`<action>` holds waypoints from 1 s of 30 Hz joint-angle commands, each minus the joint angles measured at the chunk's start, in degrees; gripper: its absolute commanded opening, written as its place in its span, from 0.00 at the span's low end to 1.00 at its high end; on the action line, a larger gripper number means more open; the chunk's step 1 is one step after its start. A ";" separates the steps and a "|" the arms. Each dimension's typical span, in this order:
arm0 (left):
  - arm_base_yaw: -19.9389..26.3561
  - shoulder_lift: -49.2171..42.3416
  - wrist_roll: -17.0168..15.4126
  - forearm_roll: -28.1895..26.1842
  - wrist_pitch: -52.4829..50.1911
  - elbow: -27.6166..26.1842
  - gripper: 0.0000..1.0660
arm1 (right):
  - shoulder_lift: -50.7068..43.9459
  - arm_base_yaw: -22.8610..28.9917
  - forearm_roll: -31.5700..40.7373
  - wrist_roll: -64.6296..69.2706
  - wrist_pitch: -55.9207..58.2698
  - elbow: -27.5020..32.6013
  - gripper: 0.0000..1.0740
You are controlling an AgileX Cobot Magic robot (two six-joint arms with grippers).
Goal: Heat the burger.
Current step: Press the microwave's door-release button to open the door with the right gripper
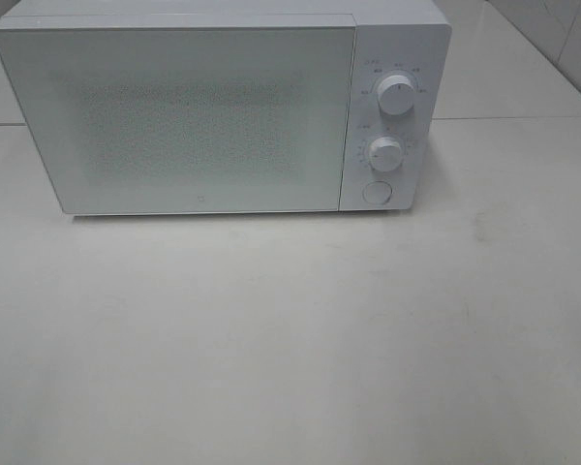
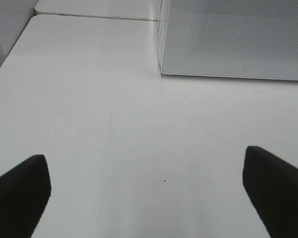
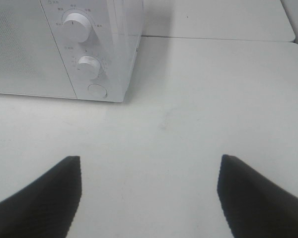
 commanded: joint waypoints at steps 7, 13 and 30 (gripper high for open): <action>0.06 -1.15 -0.40 -0.29 -0.80 0.23 0.92 | 11.00 -0.34 -0.06 0.29 -11.17 -0.34 0.70; 0.06 -1.15 -0.40 -0.29 -0.80 0.23 0.92 | 19.37 -0.34 -0.06 0.29 -17.30 -0.34 0.70; 0.06 -1.15 -0.40 -0.29 -0.80 0.23 0.92 | 41.02 -0.29 -0.29 0.52 -37.64 -0.34 0.70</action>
